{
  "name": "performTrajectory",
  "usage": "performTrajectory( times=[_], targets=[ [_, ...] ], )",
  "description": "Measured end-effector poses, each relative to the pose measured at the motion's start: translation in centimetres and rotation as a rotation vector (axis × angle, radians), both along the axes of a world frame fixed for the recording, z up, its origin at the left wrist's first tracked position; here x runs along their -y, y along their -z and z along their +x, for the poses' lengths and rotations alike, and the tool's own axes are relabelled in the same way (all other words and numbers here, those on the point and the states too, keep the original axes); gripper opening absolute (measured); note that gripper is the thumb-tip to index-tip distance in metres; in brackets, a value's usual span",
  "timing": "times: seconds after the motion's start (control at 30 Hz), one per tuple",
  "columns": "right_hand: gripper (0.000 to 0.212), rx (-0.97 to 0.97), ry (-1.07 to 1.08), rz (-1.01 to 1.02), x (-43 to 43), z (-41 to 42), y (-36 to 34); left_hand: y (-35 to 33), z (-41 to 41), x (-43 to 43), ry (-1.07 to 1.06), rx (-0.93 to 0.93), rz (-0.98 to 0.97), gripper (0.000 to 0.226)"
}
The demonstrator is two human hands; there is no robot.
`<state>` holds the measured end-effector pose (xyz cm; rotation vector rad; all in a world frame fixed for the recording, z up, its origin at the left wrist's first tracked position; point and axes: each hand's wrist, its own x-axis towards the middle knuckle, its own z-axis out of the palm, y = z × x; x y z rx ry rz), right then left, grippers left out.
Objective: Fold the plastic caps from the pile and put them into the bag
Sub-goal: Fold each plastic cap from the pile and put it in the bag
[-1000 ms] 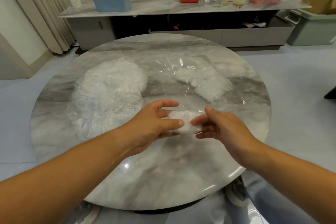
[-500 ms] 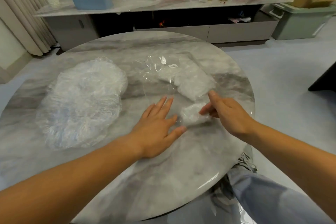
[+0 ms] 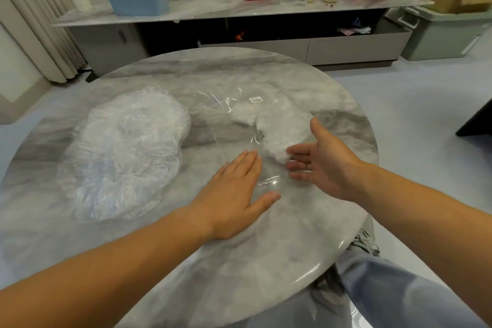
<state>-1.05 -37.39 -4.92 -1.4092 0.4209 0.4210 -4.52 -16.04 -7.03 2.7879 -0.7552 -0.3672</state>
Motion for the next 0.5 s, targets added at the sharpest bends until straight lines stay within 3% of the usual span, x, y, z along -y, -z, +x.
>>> performTrajectory(
  times=[0.1,0.2,0.37,0.5],
  targets=[
    [0.096,-0.107,0.079,0.266,-1.2,0.6,-0.7,0.1,-0.2,-0.2,0.009,-0.009,-0.002,0.094],
    [0.085,-0.107,0.254,0.37,-2.2,1.3,-1.0,0.4,-0.1,-0.4,0.029,-0.014,0.002,0.093],
    [0.067,-0.063,0.46,0.323,-2.5,2.1,-0.7,0.5,-0.1,-0.7,0.055,-0.013,0.012,0.088],
    [0.066,-0.092,0.44,0.243,-2.5,2.2,-0.2,0.6,-0.2,-0.7,0.065,-0.012,-0.001,0.09]
  ],
)
